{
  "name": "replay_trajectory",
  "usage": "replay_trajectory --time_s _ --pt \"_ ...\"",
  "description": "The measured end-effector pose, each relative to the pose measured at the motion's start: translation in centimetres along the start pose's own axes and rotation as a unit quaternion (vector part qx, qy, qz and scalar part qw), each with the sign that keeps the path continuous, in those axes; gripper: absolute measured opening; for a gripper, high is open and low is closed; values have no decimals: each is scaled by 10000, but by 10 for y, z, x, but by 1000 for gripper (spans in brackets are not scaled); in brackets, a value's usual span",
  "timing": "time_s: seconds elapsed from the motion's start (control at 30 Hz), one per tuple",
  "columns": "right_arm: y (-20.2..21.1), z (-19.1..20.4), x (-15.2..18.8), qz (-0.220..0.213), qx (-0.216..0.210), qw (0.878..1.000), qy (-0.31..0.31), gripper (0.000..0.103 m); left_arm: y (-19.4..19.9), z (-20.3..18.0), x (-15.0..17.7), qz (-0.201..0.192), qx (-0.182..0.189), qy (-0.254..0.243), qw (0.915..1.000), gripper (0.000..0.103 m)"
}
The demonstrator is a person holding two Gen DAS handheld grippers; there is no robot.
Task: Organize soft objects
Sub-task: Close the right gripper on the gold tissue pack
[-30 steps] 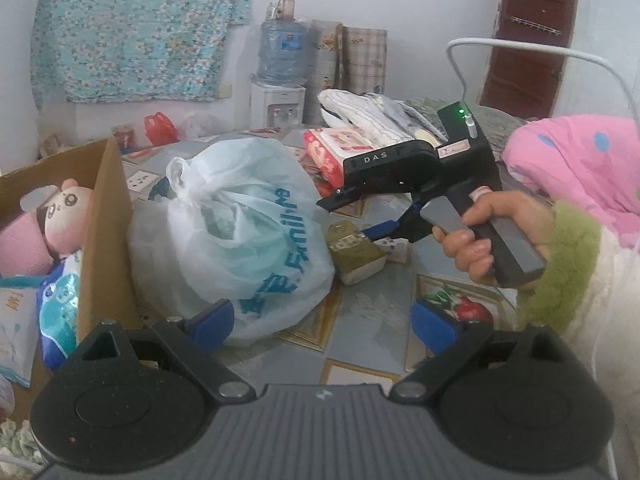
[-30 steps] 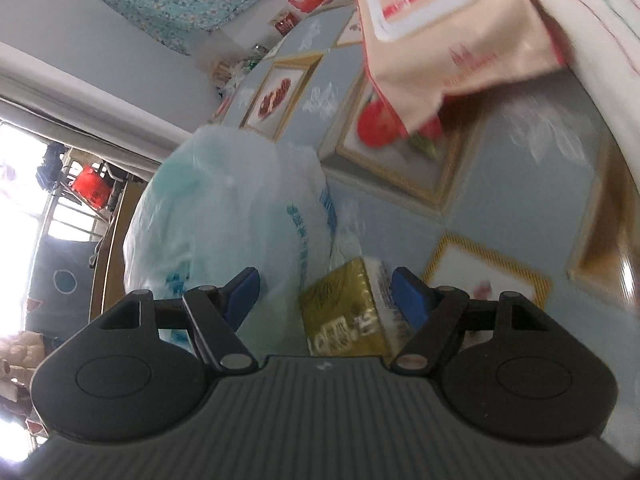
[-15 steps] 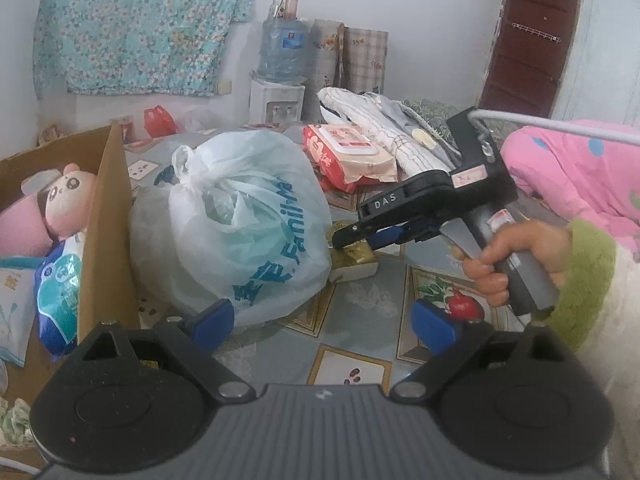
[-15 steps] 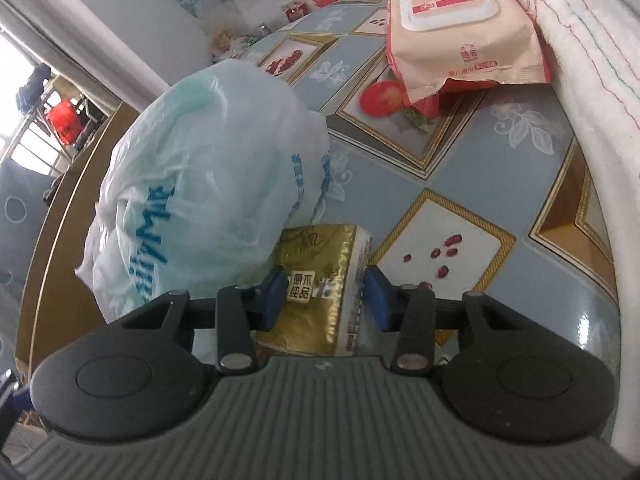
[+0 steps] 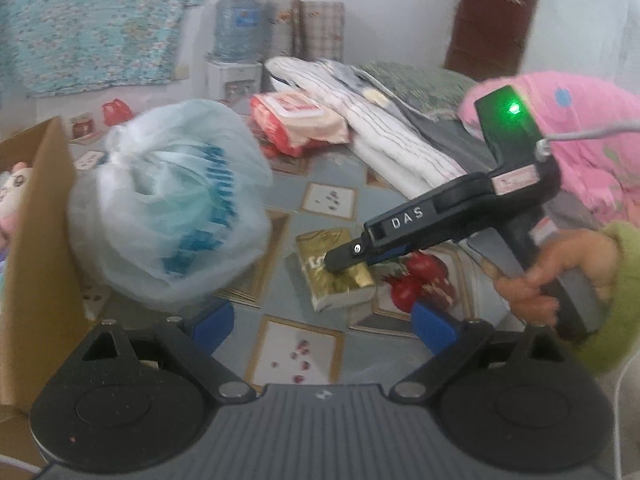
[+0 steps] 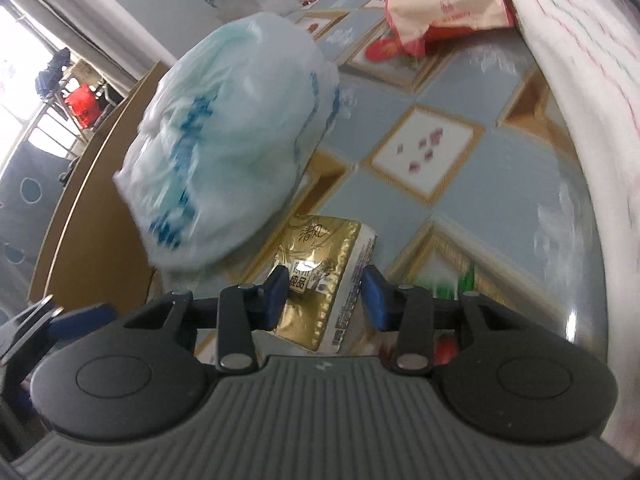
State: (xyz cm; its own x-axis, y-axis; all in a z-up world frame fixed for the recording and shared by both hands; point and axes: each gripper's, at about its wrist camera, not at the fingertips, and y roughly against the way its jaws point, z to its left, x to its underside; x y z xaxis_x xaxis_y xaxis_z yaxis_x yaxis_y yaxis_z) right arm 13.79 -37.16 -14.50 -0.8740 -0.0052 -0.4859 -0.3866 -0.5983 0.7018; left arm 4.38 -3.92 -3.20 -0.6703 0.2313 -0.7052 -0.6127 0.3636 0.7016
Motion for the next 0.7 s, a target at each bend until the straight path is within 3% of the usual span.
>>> replay_trajectory --time_s 0.23,0.4,0.57,0.7 --pt "17 -5 34 22 -398 9989 -233 38 -43 -25 1 397 58 -379 9985 95" --pt "20 -11 41 2 -641 9971 -408 38 -70 -29 3 757 31 -343 9965 89" --pt "21 -19 47 -17 -907 9941 -592 39 -86 -27 0 923 -54 -327 9952 78" --pt "20 -24 49 -65 -1074 9914 -748 41 -92 -30 -3 893 -123 -421 9950 76"
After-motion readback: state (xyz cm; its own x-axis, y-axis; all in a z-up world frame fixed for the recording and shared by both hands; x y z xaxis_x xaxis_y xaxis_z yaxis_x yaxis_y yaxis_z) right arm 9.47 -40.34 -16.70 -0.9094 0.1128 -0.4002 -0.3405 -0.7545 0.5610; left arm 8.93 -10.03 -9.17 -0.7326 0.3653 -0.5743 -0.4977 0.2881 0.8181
